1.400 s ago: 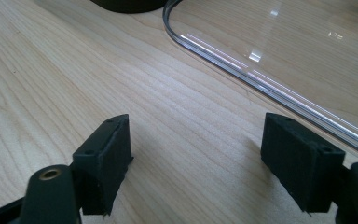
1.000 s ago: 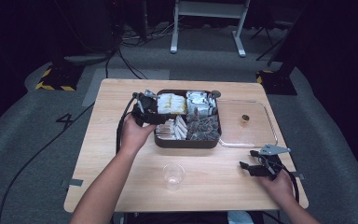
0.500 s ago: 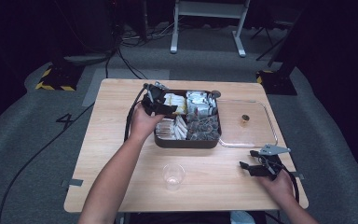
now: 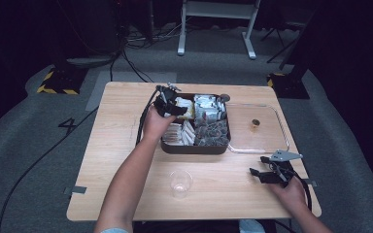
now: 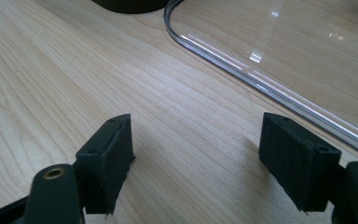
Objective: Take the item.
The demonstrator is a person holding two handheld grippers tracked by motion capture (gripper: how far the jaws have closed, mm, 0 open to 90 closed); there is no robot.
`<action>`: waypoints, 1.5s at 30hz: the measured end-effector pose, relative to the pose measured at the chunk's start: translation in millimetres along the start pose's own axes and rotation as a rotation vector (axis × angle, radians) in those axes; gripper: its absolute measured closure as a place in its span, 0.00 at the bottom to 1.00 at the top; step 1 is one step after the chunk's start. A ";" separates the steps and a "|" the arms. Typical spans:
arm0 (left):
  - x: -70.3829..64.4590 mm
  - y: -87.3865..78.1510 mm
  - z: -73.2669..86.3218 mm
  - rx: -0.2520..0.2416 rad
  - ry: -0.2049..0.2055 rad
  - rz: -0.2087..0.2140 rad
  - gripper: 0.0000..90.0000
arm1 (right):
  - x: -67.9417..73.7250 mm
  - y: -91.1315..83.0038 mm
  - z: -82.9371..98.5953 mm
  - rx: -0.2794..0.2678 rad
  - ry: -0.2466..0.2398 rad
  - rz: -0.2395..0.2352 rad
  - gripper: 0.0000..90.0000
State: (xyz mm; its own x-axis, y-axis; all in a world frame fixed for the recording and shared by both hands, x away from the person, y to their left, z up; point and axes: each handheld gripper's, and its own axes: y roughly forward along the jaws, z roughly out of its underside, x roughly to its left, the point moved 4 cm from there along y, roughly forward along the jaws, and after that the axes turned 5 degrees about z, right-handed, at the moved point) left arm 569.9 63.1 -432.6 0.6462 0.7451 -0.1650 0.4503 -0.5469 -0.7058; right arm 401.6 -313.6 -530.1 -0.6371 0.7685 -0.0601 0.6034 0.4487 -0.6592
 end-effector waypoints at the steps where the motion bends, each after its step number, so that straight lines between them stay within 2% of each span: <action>1: 1.1 2.3 -0.6 0.001 -0.009 -0.001 0.48 | 0.1 0.0 0.0 0.000 0.001 -0.001 0.29; 5: 3.8 10.5 -1.8 0.003 -0.028 -0.015 0.51 | 0.1 -0.1 0.1 0.000 -0.001 -0.002 0.29; 10: 5.8 23.5 -1.1 0.036 -0.046 -0.031 0.56 | 0.1 -0.2 0.1 0.000 0.000 -0.003 0.29; 12: 6.0 27.3 -0.9 0.046 -0.051 -0.024 0.57 | 0.2 -0.2 0.1 0.000 -0.001 -0.003 0.29; 18: 5.0 34.6 1.1 0.094 -0.027 -0.023 0.62 | 0.2 -0.2 0.2 -0.001 -0.002 -0.004 0.29; 27: 7.2 42.7 4.6 0.156 -0.031 -0.009 0.69 | 0.2 -0.2 0.2 -0.001 -0.002 -0.004 0.29; 37: 8.5 46.4 7.8 0.185 -0.042 0.034 0.72 | 0.2 -0.2 0.2 -0.001 -0.002 -0.004 0.29; 42: 8.8 49.2 8.9 0.205 -0.040 0.024 0.79 | 0.3 -0.2 0.2 -0.001 -0.002 -0.004 0.29; 45: 7.4 50.9 9.3 0.219 -0.024 0.020 0.87 | 0.3 -0.2 0.2 -0.001 -0.002 -0.004 0.29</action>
State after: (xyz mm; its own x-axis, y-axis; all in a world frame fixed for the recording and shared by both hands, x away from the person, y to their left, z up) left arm 591.8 44.3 -476.1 0.6379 0.7450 -0.1952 0.2912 -0.4680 -0.8343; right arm 401.3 -313.6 -530.1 -0.6406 0.7656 -0.0588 0.6010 0.4522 -0.6590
